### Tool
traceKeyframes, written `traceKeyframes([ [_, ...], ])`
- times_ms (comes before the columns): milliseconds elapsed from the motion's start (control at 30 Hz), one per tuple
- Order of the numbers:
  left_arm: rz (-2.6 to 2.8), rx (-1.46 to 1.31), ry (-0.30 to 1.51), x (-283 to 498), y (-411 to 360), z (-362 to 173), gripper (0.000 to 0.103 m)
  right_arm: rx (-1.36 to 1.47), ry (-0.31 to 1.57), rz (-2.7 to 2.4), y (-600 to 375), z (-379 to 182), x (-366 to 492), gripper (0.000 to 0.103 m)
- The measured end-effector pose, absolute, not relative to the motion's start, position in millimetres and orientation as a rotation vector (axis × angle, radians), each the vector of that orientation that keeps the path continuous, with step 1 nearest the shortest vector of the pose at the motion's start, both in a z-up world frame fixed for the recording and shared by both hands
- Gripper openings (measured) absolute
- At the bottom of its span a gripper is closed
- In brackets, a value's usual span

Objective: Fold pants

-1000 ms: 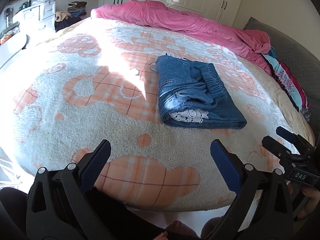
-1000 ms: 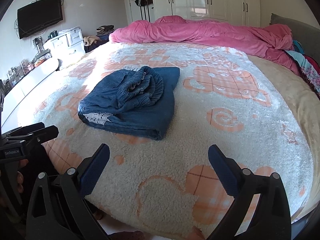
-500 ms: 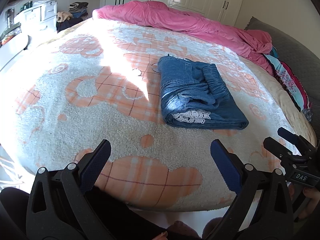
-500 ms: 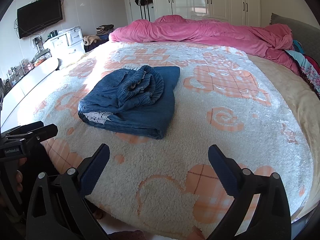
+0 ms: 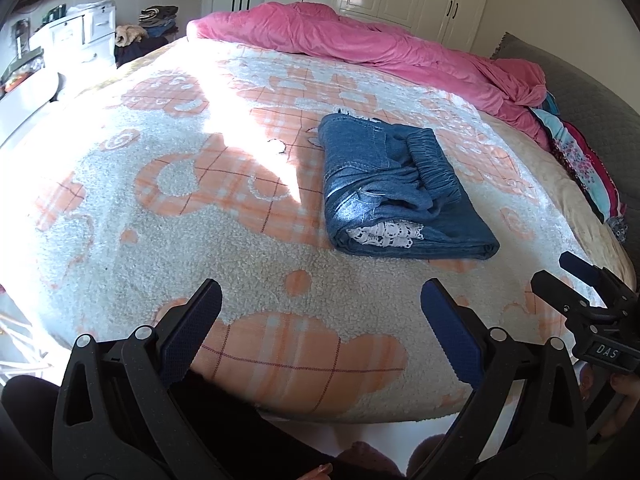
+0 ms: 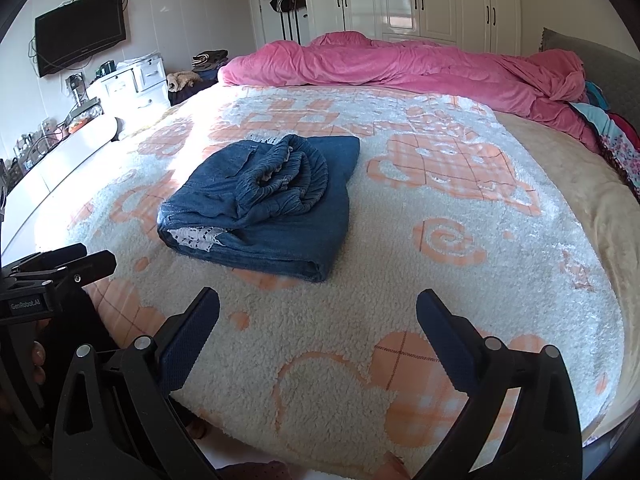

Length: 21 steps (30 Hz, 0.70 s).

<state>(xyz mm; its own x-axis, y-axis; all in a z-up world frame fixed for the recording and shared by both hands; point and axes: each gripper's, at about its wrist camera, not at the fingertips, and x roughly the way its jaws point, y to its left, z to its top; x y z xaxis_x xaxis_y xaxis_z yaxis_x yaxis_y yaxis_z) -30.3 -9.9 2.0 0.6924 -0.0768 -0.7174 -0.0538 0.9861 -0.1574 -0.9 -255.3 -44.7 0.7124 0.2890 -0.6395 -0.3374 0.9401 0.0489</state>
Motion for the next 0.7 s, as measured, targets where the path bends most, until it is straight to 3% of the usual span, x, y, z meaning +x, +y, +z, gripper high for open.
traceKeyframes([
  [700, -0.011, -0.161, 0.811, -29.9, -11.1, 2.6, 0.094, -0.078, 0.697, 0.337, -255.6, -43.6, 0.4, 0.098],
])
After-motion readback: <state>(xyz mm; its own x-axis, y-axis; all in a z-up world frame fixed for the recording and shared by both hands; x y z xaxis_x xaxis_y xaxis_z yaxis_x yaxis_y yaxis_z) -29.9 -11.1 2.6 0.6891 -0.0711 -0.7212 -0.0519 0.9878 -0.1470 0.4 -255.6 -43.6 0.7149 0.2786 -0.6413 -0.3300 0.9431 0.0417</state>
